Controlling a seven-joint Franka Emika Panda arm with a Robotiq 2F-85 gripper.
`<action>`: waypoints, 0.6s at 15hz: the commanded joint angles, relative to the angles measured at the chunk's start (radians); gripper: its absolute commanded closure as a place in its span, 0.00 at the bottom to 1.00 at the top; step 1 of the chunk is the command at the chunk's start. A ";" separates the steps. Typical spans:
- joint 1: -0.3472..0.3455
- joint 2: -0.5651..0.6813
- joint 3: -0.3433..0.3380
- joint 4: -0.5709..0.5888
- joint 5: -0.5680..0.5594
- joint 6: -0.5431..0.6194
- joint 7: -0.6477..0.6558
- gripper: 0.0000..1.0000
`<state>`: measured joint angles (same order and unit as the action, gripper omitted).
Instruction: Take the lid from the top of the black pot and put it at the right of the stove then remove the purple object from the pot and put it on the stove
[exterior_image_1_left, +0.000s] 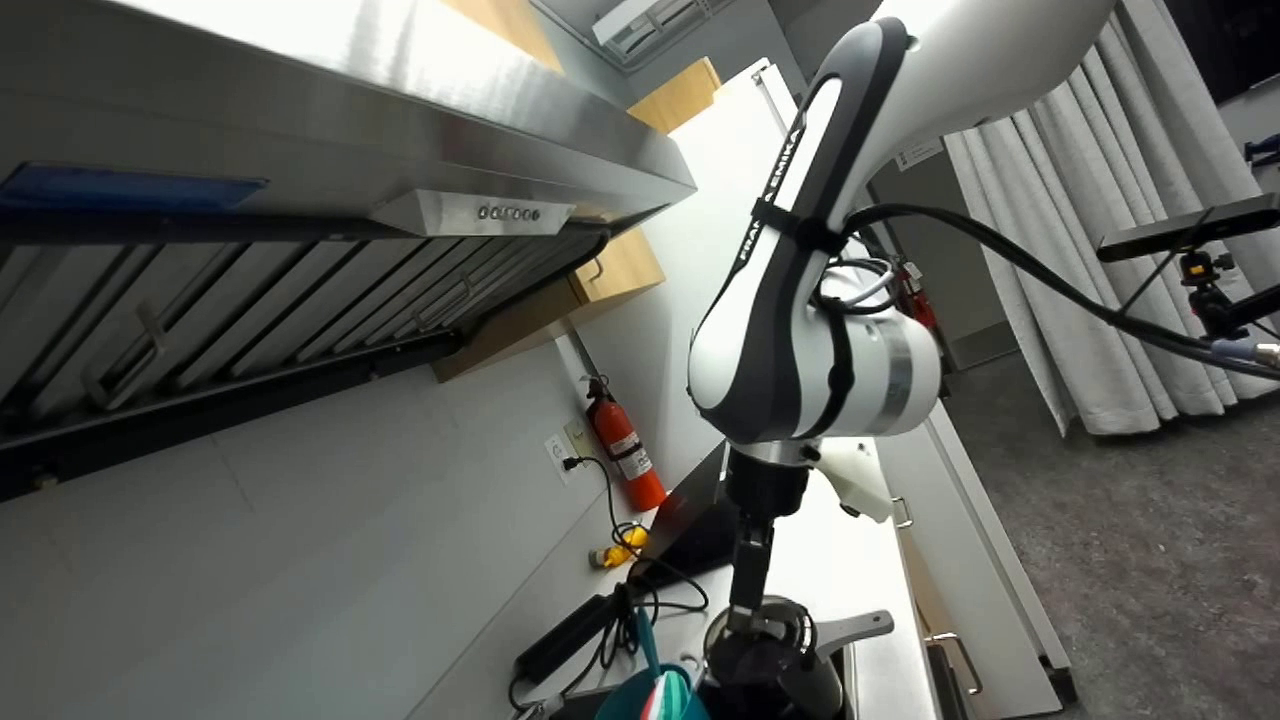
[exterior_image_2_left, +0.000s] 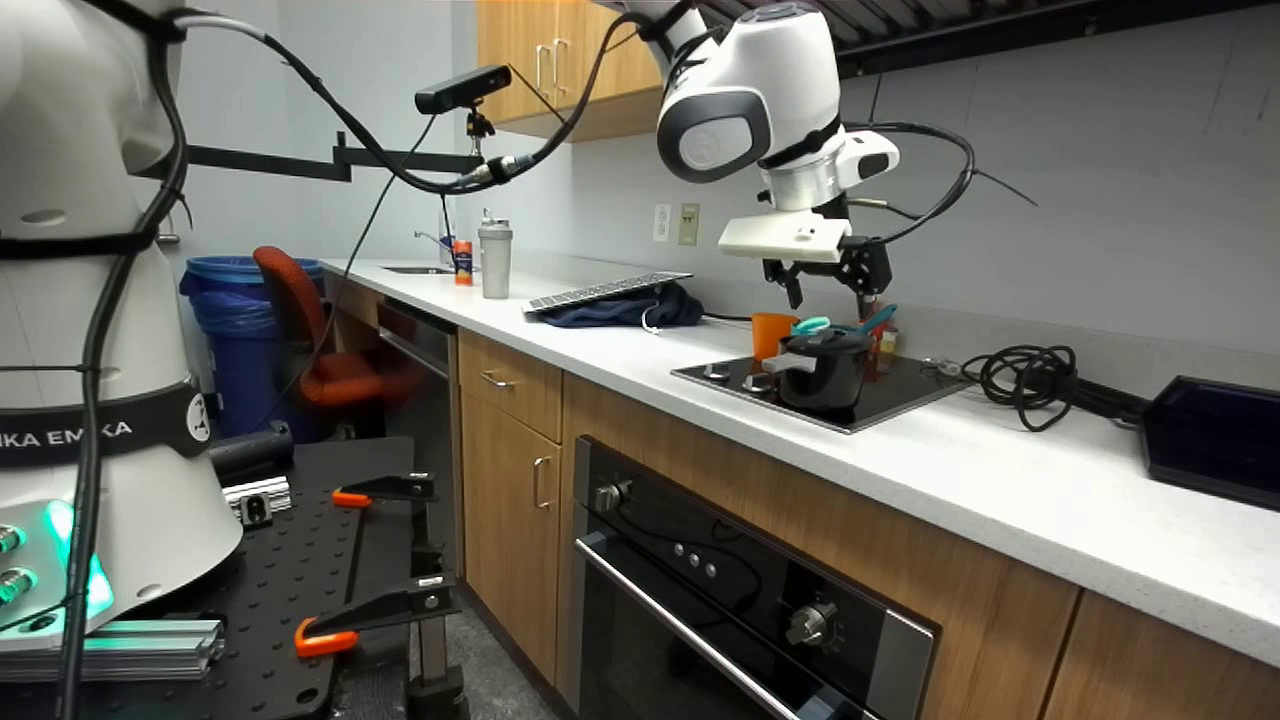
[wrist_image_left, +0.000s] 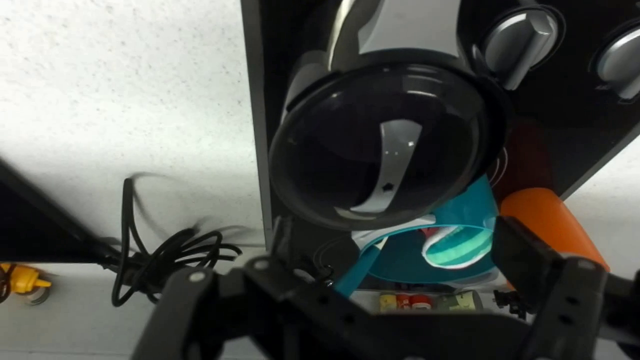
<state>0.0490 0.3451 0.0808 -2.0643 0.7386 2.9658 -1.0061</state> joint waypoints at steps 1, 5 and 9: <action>-0.003 0.045 0.009 0.042 0.024 0.049 0.006 0.00; -0.002 0.066 0.007 0.048 0.019 0.062 0.010 0.00; 0.000 0.081 0.004 0.052 0.016 0.061 0.014 0.00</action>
<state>0.0476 0.3951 0.0807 -2.0431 0.7386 2.9945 -1.0060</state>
